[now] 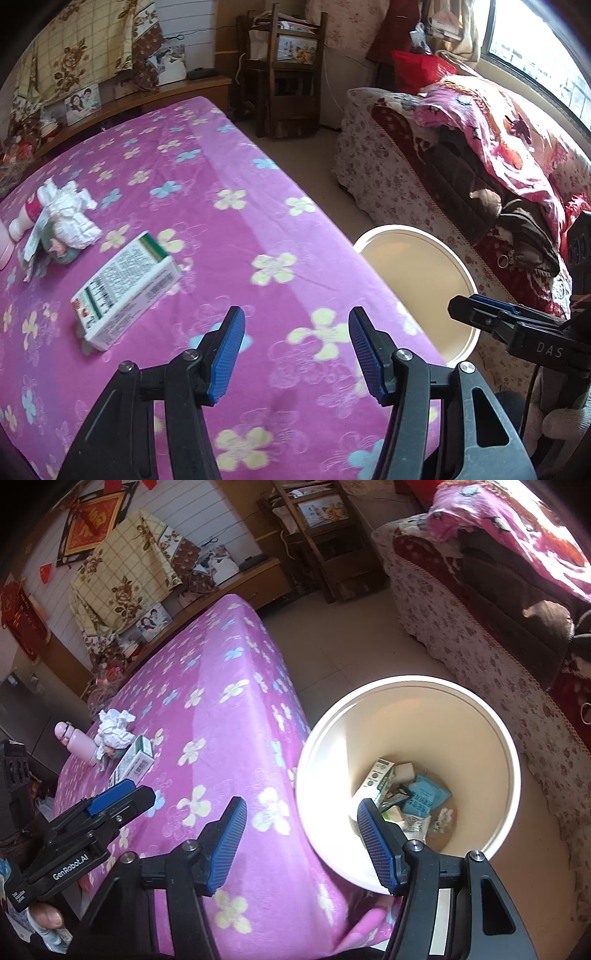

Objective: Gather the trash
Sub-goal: 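Move both open grippers back over the table toward the remaining trash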

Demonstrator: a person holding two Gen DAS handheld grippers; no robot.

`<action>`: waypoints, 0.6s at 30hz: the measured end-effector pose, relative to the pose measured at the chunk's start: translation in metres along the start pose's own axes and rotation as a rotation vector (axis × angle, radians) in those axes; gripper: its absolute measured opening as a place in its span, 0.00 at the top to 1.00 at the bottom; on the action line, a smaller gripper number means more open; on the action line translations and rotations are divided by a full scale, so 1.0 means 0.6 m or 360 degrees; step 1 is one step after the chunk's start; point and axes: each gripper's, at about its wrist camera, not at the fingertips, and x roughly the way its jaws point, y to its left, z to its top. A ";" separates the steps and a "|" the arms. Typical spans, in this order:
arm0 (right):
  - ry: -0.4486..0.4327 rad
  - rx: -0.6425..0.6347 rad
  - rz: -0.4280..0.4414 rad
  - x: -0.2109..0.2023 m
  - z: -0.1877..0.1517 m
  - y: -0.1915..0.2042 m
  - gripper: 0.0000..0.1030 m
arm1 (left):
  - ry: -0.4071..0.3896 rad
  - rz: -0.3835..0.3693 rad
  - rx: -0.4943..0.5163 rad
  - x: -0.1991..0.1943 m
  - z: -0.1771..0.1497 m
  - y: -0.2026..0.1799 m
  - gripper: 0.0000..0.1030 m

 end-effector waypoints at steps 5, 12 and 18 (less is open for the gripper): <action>0.0028 -0.0079 0.0049 0.015 -0.001 0.054 0.36 | -0.0006 0.0053 -0.0045 -0.014 -0.008 0.062 0.42; 0.0068 -0.0168 0.0114 0.041 -0.003 0.119 0.36 | 0.0000 0.0127 -0.0102 -0.027 0.002 0.170 0.32; 0.0111 -0.0222 0.0149 0.060 -0.005 0.152 0.36 | 0.0047 0.0197 -0.0067 -0.001 0.027 0.216 0.31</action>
